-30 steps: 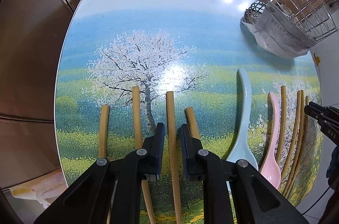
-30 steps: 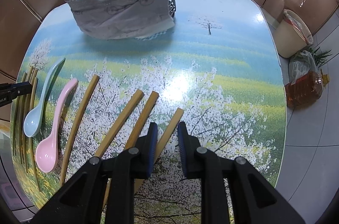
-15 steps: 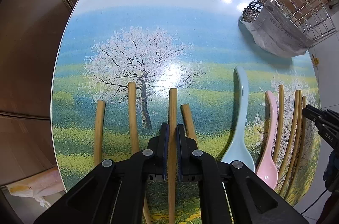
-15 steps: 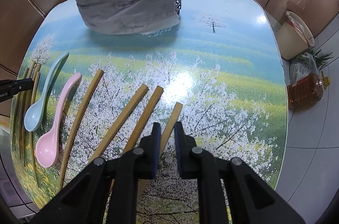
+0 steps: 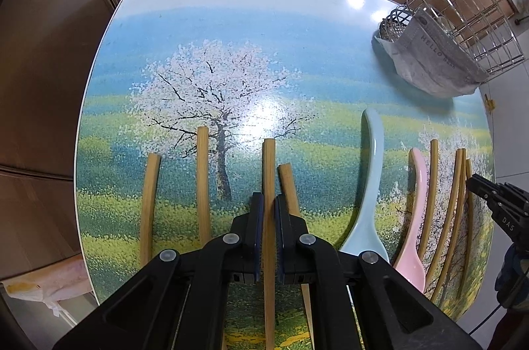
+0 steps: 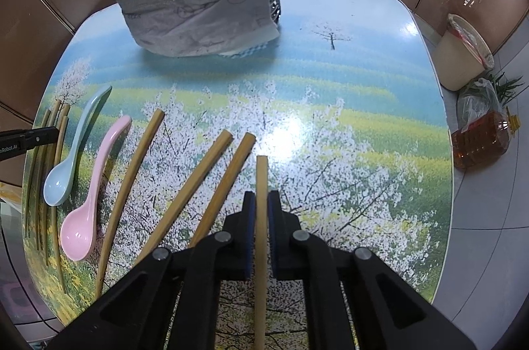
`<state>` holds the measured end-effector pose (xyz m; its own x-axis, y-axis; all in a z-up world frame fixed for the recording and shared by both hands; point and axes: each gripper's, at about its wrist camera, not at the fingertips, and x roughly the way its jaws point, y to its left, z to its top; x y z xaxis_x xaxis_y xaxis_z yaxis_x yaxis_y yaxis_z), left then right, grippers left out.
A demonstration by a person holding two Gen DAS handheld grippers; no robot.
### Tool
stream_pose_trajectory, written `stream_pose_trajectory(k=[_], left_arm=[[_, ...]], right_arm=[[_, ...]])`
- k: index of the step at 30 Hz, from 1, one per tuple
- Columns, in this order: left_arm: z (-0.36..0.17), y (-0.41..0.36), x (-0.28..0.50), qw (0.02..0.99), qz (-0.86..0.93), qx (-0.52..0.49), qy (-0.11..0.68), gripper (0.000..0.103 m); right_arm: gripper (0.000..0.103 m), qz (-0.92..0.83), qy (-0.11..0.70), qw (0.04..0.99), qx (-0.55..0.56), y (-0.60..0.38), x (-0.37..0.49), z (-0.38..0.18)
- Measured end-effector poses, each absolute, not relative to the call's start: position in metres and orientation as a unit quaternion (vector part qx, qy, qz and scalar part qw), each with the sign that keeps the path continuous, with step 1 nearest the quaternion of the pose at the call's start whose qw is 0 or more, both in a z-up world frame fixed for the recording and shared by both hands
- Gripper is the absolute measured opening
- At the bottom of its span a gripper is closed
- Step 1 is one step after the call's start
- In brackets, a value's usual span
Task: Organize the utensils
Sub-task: 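Close the left tool on a chopstick while the right tool closes on another, then lift the left tool's chopstick toward the wire holder while the right tool carries its own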
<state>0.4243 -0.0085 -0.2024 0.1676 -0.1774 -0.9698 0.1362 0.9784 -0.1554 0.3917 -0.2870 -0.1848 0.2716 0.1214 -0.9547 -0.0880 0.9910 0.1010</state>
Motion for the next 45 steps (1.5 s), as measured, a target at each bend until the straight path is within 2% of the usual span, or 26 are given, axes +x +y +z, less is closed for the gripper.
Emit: stream_pose_trajectory(k=[17,45], left_arm=[[-0.13,0.009,0.371,0.815,-0.104,-0.014,0.569,0.006],[0.042,0.019,0.242,0.902,-0.138,-0.023,0.407,0.006]], right_arm=[[0.007,0.082,0.501,0.86,0.048,-0.312,0.324,-0.117],[0.006,0.081,0.31,0.947,0.017,-0.288,0.201,0.065]])
